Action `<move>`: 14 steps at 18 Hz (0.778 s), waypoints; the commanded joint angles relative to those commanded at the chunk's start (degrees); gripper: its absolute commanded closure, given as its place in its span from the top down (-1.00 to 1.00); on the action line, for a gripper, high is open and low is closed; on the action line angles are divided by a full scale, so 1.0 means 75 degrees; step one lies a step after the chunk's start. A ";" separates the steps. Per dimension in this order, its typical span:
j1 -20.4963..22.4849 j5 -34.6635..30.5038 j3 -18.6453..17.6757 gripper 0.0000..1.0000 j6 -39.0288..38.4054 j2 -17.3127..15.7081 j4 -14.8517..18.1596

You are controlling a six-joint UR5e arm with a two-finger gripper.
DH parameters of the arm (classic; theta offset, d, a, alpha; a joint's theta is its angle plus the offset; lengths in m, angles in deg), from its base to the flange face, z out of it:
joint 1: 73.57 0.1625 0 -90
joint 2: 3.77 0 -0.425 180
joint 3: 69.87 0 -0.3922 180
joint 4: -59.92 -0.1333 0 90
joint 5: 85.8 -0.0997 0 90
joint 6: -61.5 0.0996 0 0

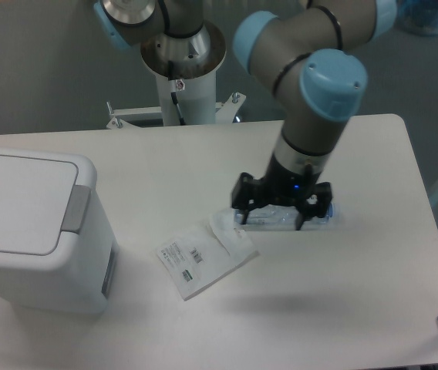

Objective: Open the trash can
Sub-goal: 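Swing the gripper over to the white trash can's lid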

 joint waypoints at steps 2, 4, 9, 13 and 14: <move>-0.0175 0.0023 0.0000 1.00 -0.0281 -0.0023 0.0070; -0.0293 0.0233 0.0012 1.00 -0.0457 -0.0082 0.0105; -0.0796 0.0738 0.0444 1.00 -0.1499 -0.0129 0.0082; -0.0985 0.1112 0.0480 1.00 -0.1560 -0.0293 0.0094; -0.1020 0.1194 0.0469 1.00 -0.1560 -0.0316 0.0094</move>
